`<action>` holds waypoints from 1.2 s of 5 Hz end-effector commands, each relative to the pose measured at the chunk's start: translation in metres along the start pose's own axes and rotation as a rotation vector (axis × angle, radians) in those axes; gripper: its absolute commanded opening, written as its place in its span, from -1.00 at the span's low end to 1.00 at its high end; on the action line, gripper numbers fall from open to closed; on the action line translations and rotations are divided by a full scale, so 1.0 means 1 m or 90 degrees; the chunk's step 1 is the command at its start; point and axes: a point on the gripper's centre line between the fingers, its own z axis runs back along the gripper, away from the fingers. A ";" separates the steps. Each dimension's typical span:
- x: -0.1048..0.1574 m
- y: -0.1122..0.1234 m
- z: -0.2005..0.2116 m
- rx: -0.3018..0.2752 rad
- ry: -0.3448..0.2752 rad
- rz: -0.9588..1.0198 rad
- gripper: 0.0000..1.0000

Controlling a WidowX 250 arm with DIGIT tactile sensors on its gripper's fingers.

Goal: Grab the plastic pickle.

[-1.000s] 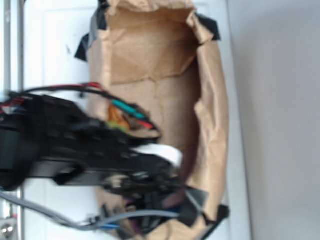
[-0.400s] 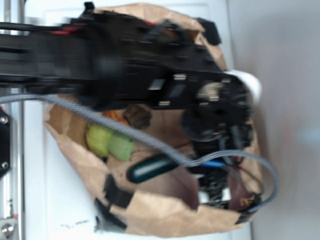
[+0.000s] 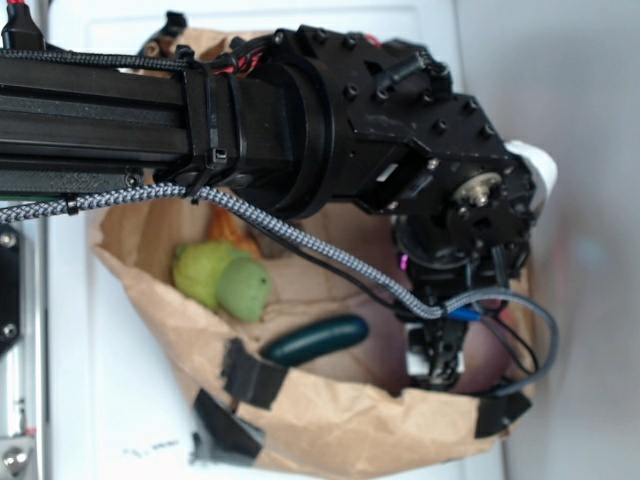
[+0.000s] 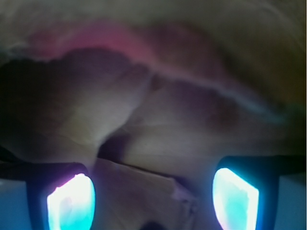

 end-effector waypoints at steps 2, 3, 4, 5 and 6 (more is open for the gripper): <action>-0.022 -0.010 0.068 0.046 -0.106 -0.018 1.00; -0.022 -0.010 0.068 0.046 -0.106 -0.018 1.00; -0.022 -0.010 0.068 0.046 -0.106 -0.018 1.00; -0.022 -0.010 0.068 0.046 -0.106 -0.018 1.00; -0.070 -0.008 0.048 0.021 -0.144 -0.109 1.00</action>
